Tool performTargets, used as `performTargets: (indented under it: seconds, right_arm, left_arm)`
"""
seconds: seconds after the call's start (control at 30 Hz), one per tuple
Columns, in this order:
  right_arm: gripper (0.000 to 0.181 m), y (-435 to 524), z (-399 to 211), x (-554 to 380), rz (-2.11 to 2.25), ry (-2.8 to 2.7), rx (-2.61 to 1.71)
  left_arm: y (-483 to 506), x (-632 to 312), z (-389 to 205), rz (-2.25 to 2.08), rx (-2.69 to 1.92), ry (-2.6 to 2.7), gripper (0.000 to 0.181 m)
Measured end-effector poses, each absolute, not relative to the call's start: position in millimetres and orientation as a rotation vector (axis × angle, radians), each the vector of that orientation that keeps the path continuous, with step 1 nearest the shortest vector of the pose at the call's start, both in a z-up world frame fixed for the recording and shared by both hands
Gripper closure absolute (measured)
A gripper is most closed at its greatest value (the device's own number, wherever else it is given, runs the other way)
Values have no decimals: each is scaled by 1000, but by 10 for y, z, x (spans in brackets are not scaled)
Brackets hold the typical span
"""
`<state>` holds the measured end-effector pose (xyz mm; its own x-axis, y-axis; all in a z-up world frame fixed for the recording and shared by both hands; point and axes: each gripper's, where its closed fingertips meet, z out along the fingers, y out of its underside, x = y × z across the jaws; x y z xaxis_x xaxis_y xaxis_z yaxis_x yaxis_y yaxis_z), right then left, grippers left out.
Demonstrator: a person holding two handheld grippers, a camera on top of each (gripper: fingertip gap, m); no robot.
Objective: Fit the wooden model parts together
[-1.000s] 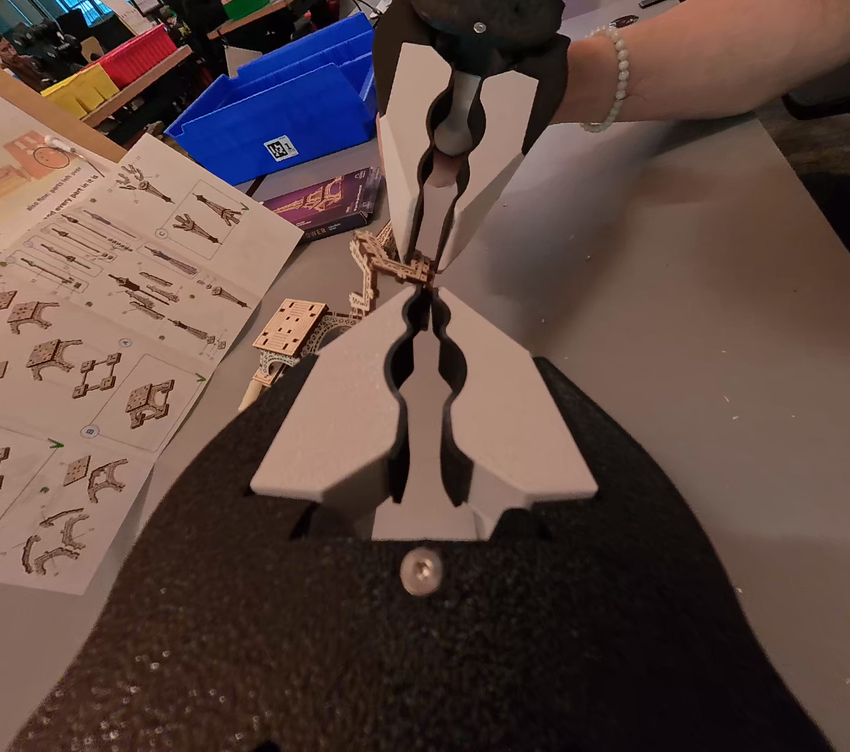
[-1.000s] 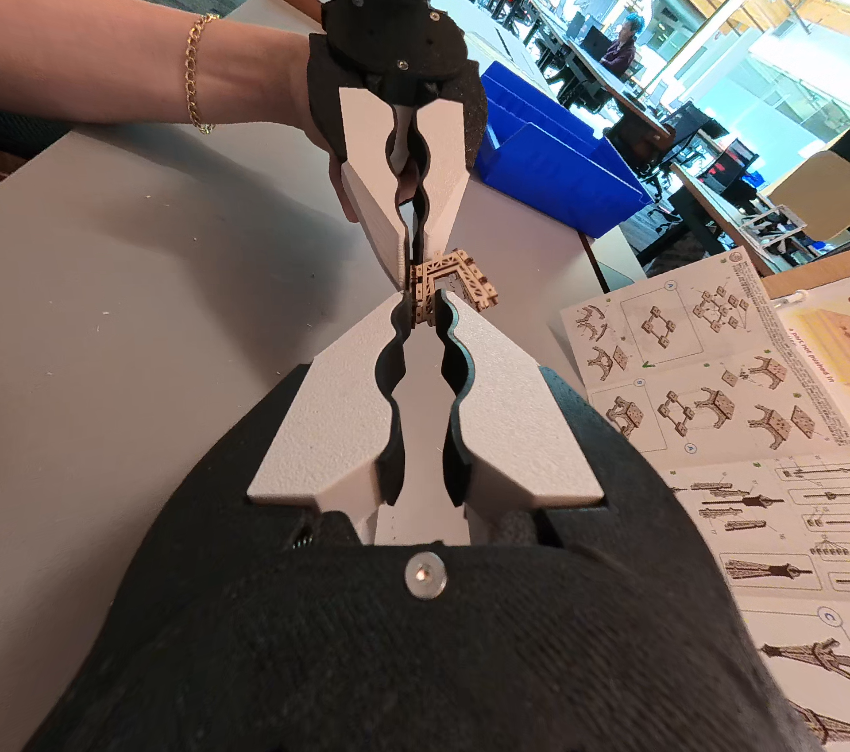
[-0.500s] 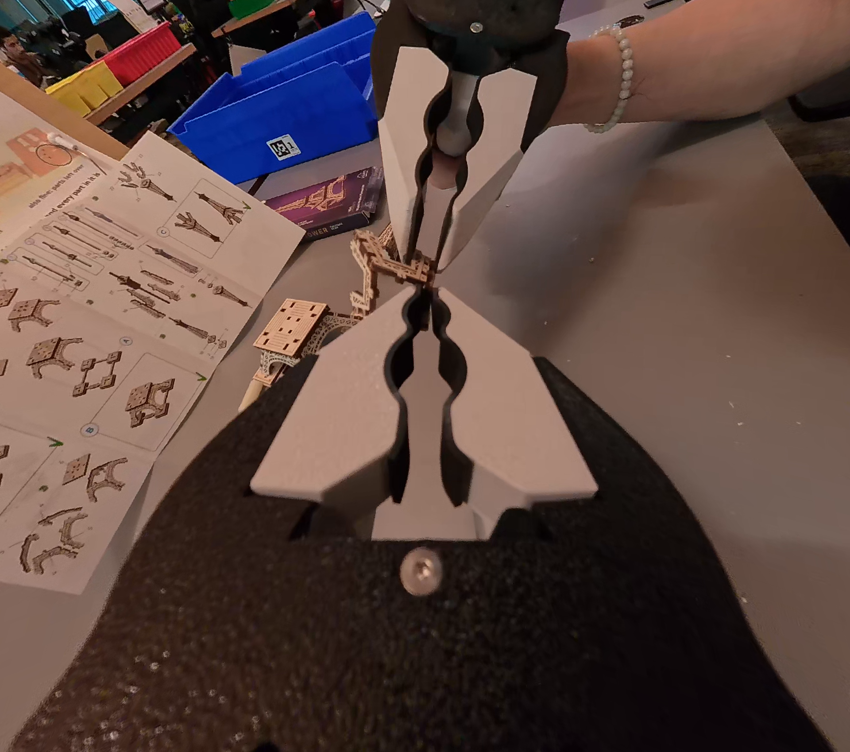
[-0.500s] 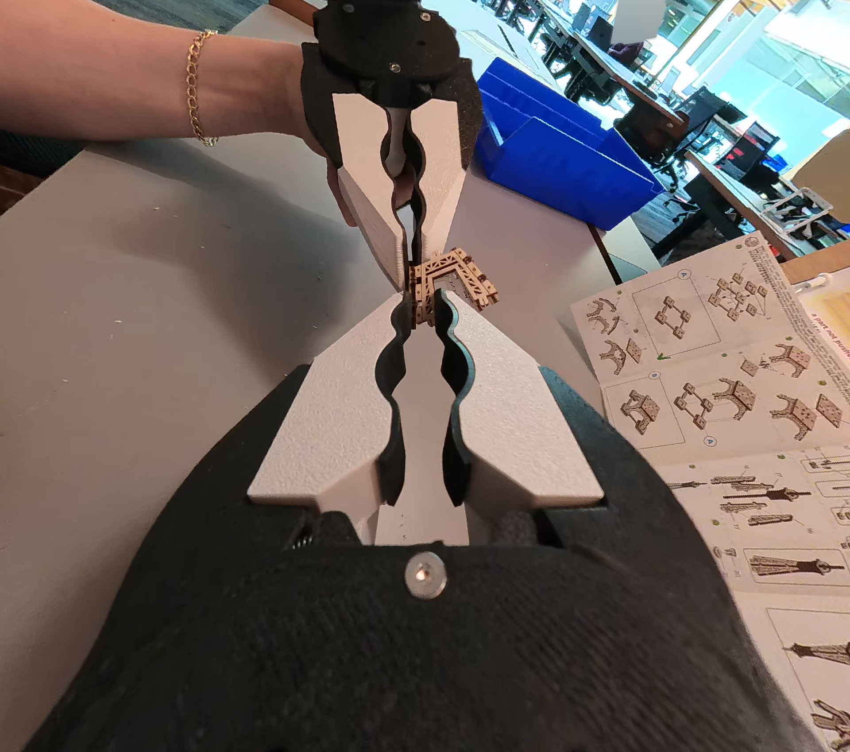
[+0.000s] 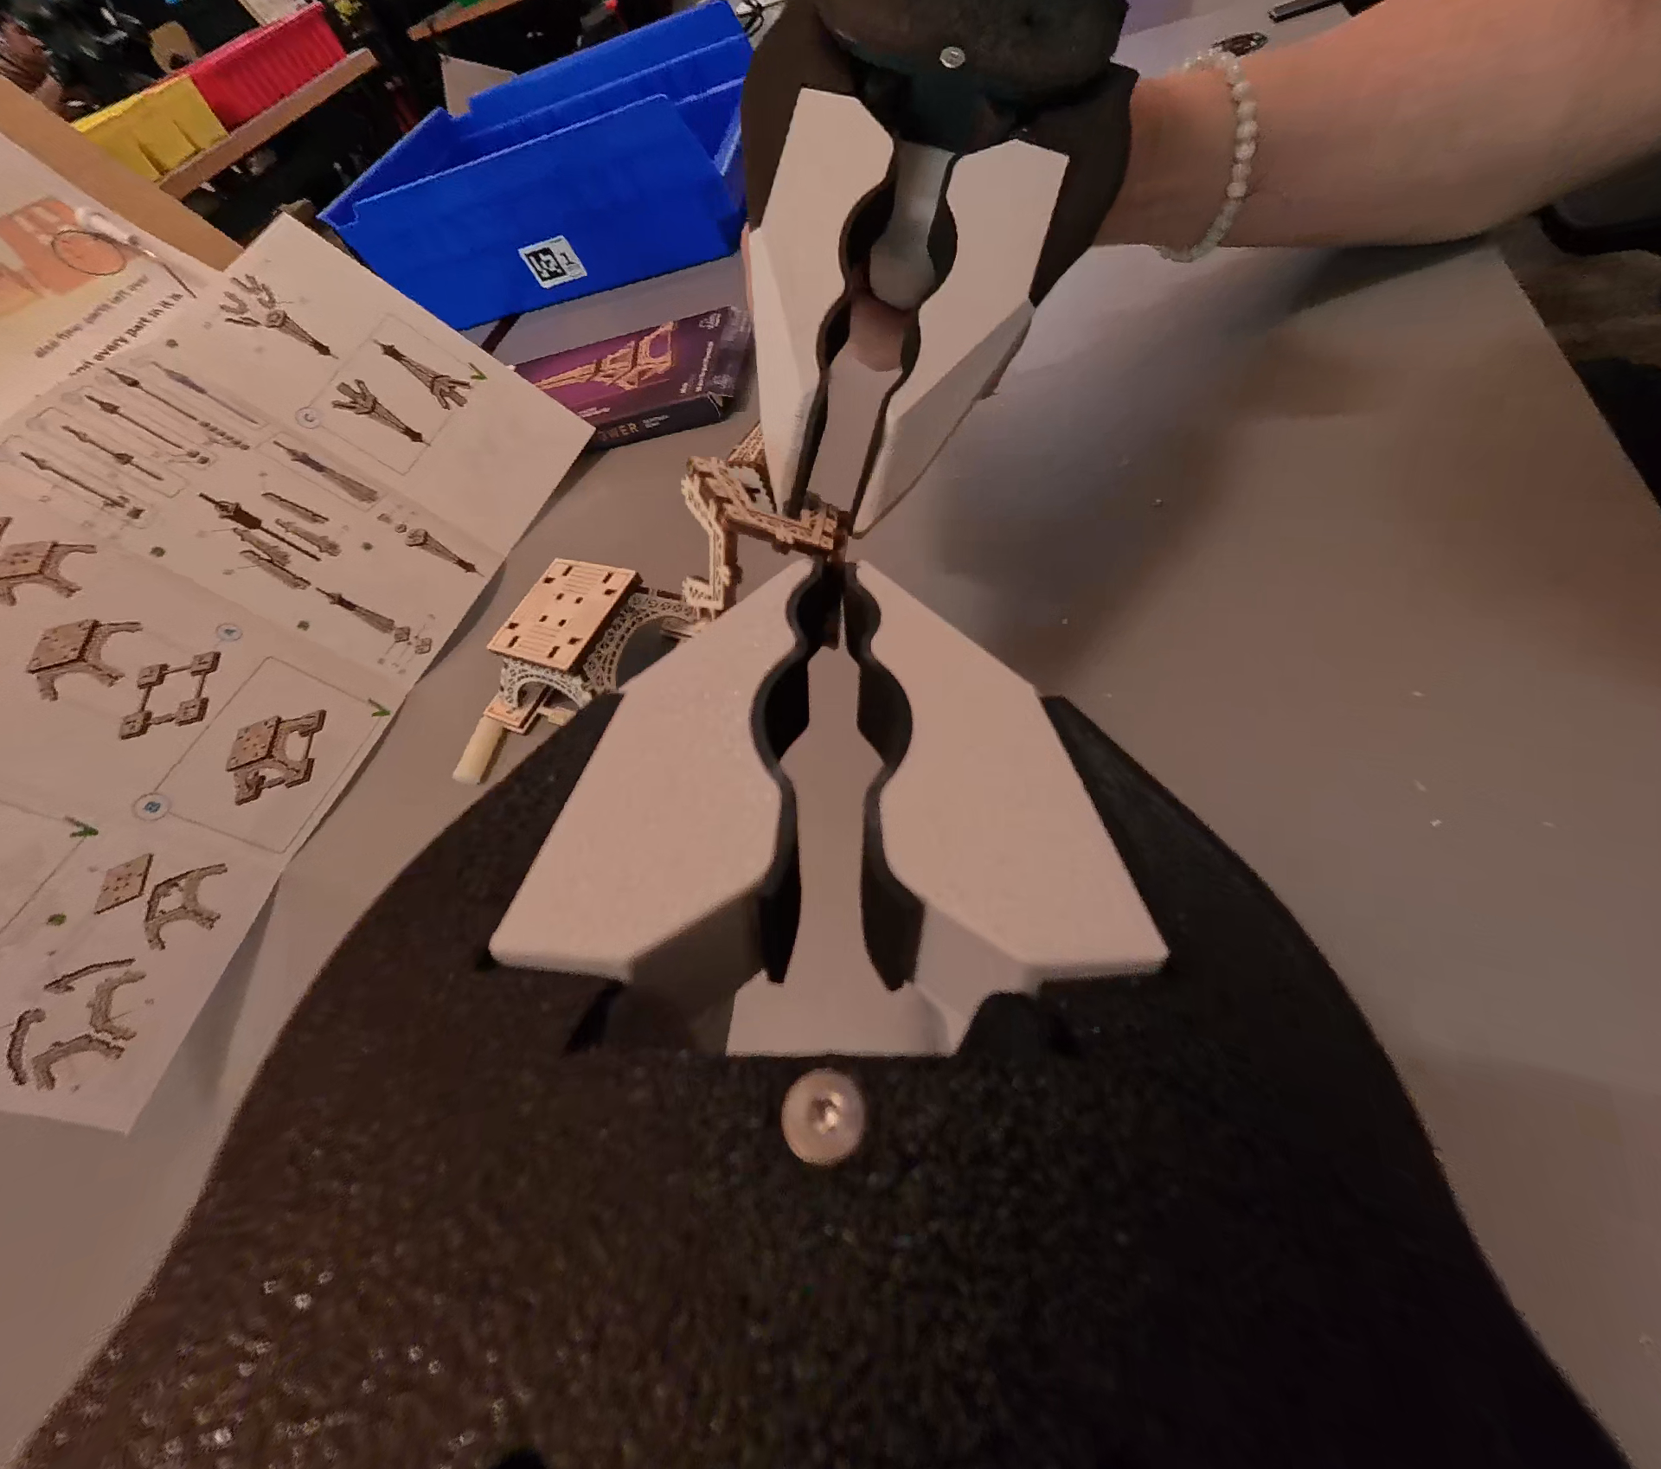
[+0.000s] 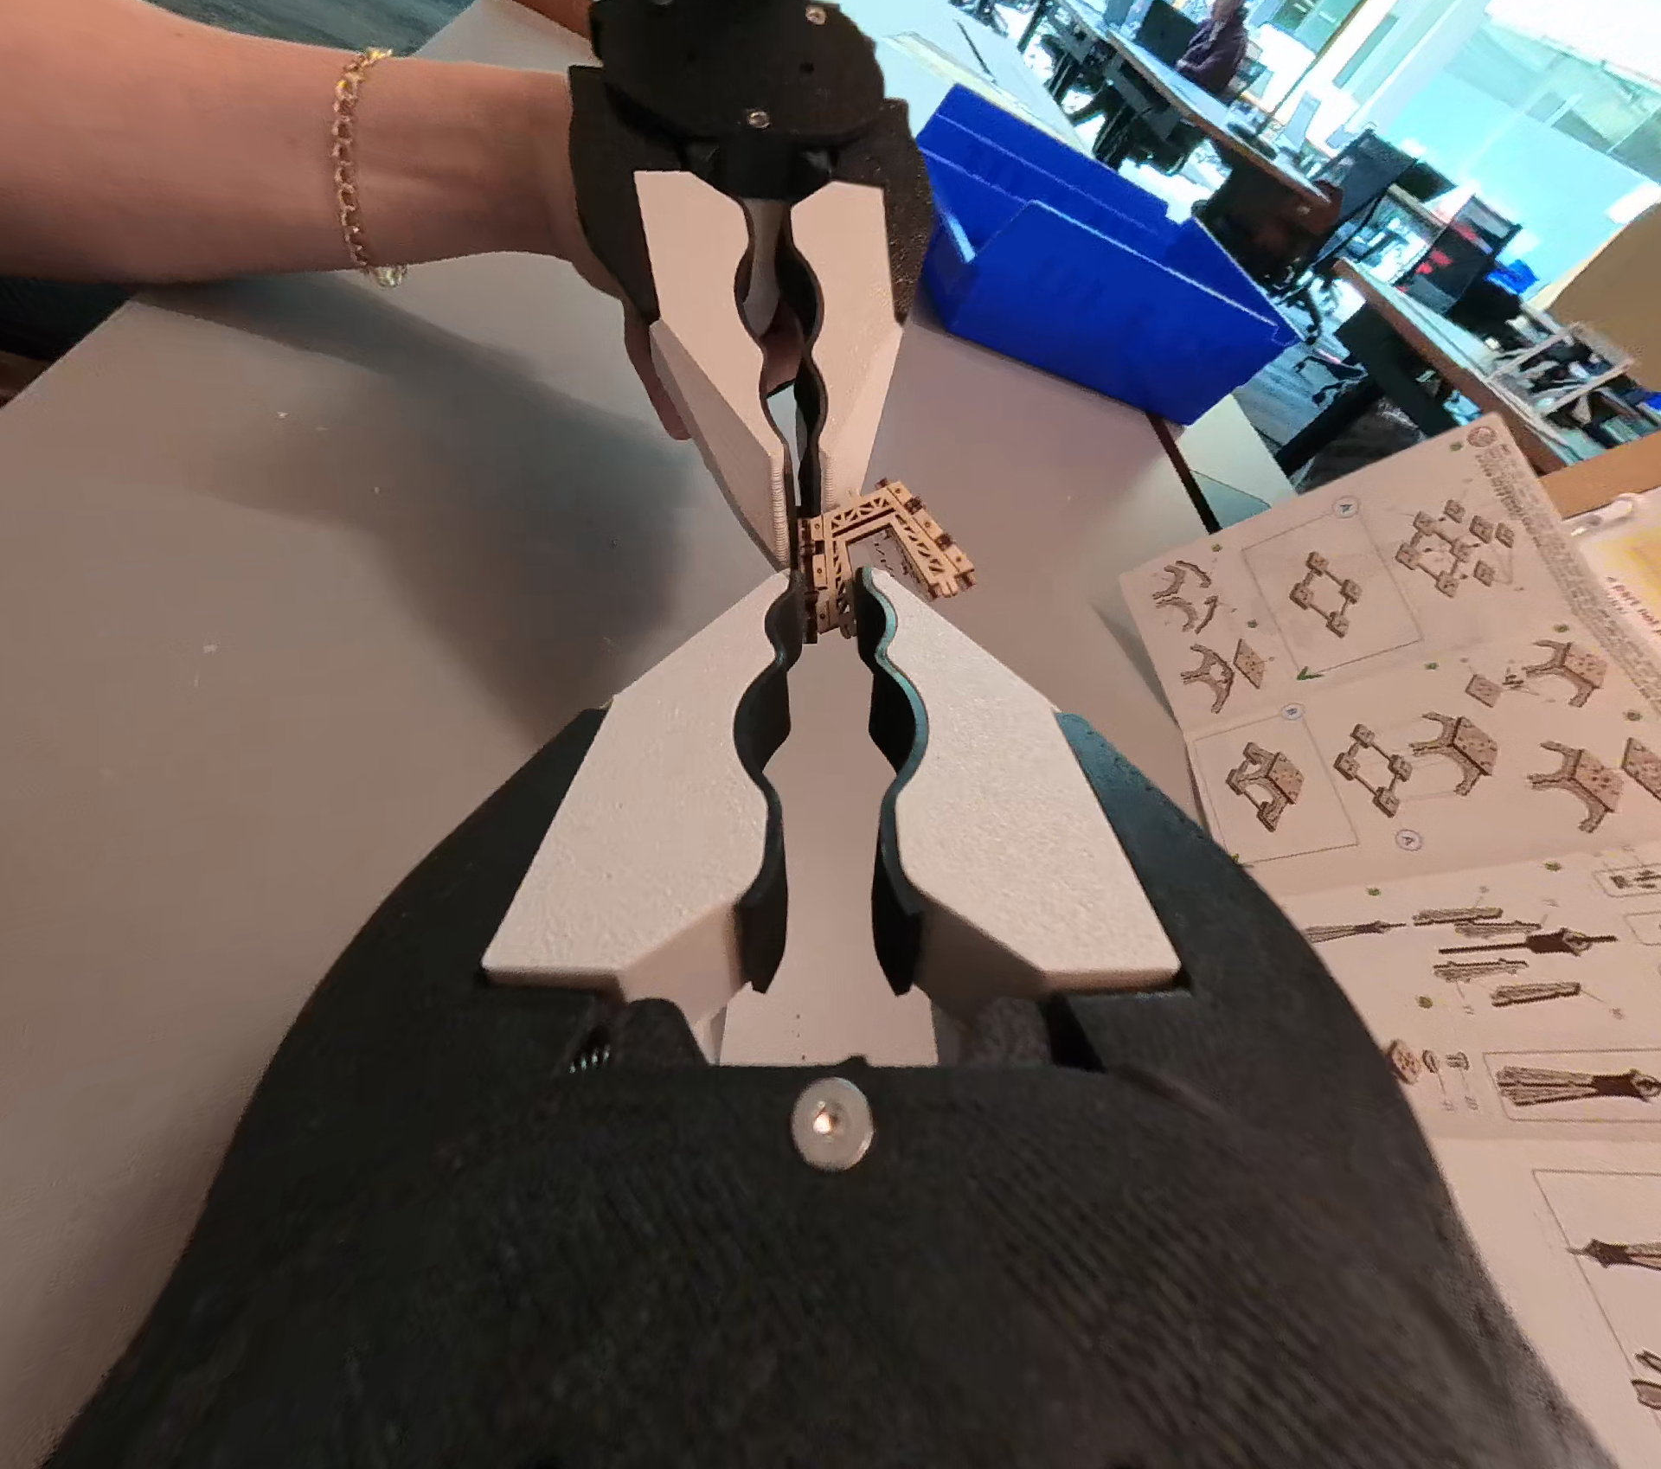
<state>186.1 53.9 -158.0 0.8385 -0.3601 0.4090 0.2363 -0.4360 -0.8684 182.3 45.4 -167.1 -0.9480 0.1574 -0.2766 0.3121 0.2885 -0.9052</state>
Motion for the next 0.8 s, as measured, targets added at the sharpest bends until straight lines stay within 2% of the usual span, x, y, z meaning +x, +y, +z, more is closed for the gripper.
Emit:
performTargets:
  seconds: [0.23,0.4,0.8]
  right_arm:
    - [165,516,-1492,1909,-783,103,-1860]
    - [171,537,-1480,1880,-765,94,-1853]
    - [170,528,-1478,1818,-611,125,-1818]
  left_arm:
    - [410,1846,-1616,-1688,387,2402,181]
    - [417,1831,-1585,-1647,397,2395,181]
    - [398,1775,-1586,-1629,449,2392,181]
